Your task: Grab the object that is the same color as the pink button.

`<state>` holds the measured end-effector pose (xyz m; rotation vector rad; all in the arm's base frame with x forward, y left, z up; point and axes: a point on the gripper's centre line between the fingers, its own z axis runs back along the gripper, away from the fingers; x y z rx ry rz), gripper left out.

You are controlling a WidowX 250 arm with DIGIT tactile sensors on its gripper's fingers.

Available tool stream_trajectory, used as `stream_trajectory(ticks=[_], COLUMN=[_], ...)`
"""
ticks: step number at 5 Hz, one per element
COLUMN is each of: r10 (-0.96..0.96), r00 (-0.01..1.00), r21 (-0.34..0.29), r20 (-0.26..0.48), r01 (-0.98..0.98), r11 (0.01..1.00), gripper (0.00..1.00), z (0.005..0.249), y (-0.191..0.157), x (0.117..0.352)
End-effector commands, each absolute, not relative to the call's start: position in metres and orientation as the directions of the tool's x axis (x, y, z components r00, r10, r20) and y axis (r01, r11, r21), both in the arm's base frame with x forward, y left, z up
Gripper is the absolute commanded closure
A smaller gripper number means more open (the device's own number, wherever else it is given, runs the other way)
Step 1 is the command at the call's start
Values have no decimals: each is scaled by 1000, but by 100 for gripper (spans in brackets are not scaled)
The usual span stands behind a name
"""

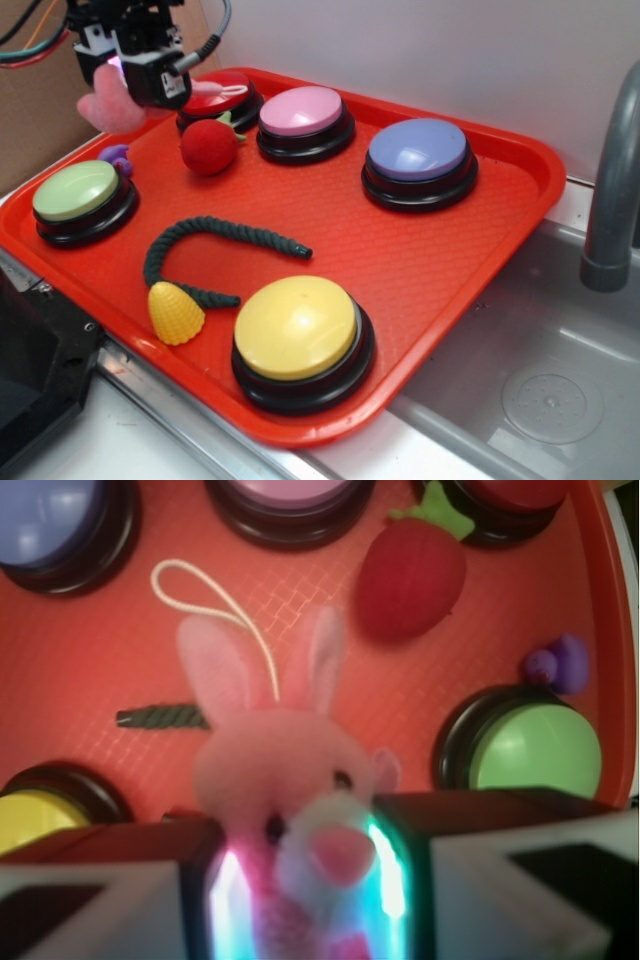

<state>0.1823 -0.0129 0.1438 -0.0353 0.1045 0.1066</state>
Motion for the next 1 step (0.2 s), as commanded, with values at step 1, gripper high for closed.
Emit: stream_trajectory(ticks=[1], r10=[79], r00=[997], r21=[-11], r20=[22], r01=[-79], r11=[997], gripper=[100], z=[160], y=[-13], x=[188])
